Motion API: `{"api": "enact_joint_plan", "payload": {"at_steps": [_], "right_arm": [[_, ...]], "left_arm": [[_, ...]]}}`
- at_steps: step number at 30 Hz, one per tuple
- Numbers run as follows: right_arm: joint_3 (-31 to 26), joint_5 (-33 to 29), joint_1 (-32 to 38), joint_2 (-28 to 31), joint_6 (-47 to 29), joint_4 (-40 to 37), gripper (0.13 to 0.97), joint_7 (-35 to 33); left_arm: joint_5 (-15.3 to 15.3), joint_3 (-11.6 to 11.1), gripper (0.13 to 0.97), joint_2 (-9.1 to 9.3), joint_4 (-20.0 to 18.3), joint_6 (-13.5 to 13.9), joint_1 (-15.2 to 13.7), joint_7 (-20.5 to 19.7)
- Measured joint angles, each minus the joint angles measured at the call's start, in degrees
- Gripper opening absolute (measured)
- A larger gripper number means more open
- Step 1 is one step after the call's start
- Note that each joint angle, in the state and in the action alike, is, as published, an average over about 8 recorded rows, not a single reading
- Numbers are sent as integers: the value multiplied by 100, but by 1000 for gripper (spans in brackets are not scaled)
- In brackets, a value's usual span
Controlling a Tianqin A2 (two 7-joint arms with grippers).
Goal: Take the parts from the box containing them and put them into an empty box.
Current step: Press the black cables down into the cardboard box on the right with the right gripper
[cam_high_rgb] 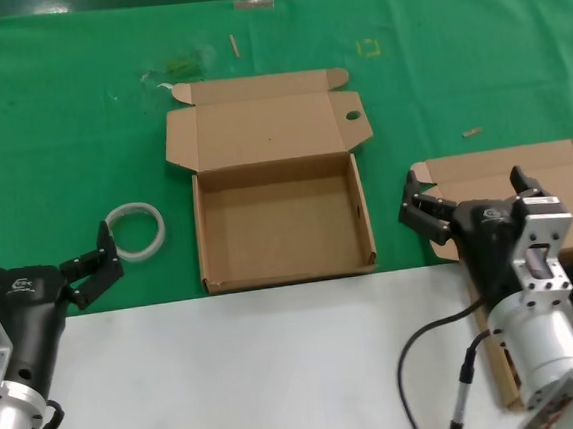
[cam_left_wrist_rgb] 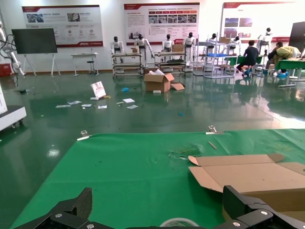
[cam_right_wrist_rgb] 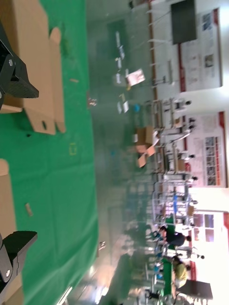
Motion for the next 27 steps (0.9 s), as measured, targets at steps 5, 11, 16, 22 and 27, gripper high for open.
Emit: {"api": "enact_joint_plan", "payload": {"at_steps": [5,11,16,22,27], "right_arm": [[-549,905,223,0,903,8,966,-972],[-1308,1796,612,0,2360,165,966,-2465],[-1683,2239,853,0,3694,467,966,-3800],[-1775,2630,929,1,5125,995,966,-5238],[-1791,2966,952,1,6117,1349,966,-6395]], "left_arm": [[0,0,965,0,0,0,0,0],[0,0,965,0,0,0,0,-1],[1,0,965,0,0,0,0,-4],[2,0,965,0,0,0,0,-4],[3,0,965,0,0,0,0,-3]]}}
